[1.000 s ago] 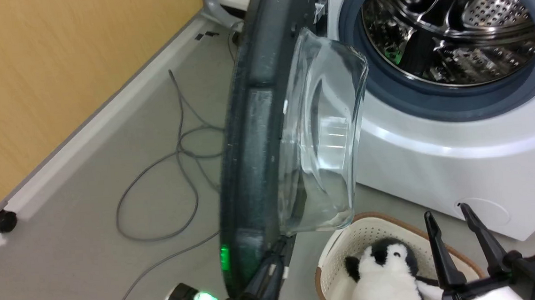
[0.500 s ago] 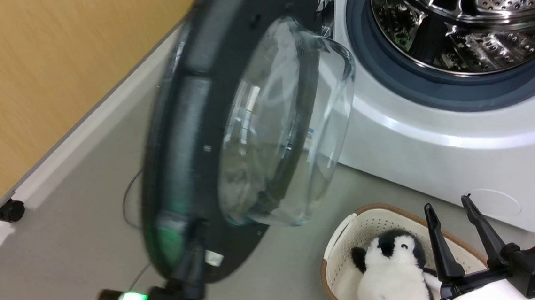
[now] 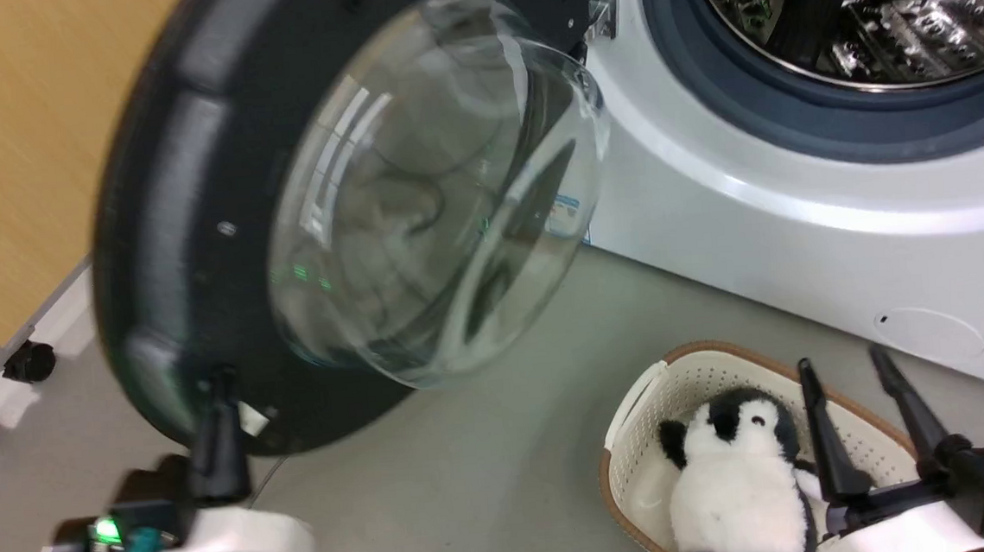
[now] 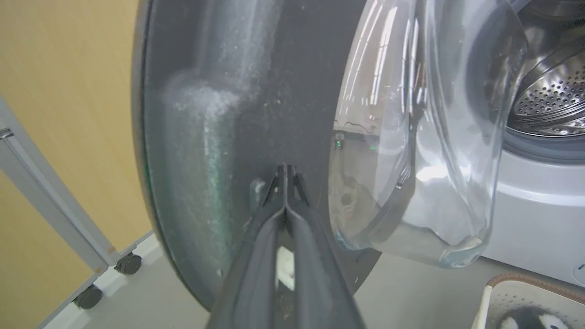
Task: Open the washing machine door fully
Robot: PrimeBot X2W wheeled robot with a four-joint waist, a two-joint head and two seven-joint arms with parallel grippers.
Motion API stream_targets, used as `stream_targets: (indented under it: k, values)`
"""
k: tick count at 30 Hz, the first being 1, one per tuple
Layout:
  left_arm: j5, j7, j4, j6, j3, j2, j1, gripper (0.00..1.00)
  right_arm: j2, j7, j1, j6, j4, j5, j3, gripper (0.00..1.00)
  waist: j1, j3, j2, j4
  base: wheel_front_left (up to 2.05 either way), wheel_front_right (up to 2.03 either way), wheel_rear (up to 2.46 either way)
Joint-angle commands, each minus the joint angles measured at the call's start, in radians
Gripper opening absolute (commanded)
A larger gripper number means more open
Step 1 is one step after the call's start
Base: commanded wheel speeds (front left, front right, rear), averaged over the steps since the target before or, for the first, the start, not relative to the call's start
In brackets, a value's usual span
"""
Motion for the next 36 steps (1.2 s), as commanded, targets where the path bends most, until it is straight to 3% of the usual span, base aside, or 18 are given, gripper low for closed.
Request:
stream_targets:
  k: [1,13,21,36]
  values:
    - [-0.008,0.002,0.01,0.001,0.023,0.005,-0.021,0.0,0.002,-0.004,-0.003,0.001,-0.007,-0.01,-0.004,1.0,-0.0001,0.008,0.0,-0.001,0.0,0.0,0.0]
    - [-0.025,0.002,0.129,-0.041,0.226,0.007,-0.186,0.0,-0.025,-0.004,-0.036,0.001,-0.023,-0.028,0.001,1.0,-0.0001,0.083,0.0,-0.033,0.0,0.0,0.0]
    - [-0.033,0.002,0.281,-0.075,0.336,0.022,-0.29,0.0,-0.05,-0.004,-0.068,0.001,-0.026,-0.03,0.01,1.0,-0.0001,0.136,0.0,-0.065,0.0,0.0,0.0]
    - [0.017,0.002,0.451,-0.104,0.484,0.062,-0.465,0.0,-0.076,-0.004,-0.117,0.001,-0.029,-0.034,0.016,1.0,-0.0001,0.211,0.0,-0.12,0.0,0.0,0.0]
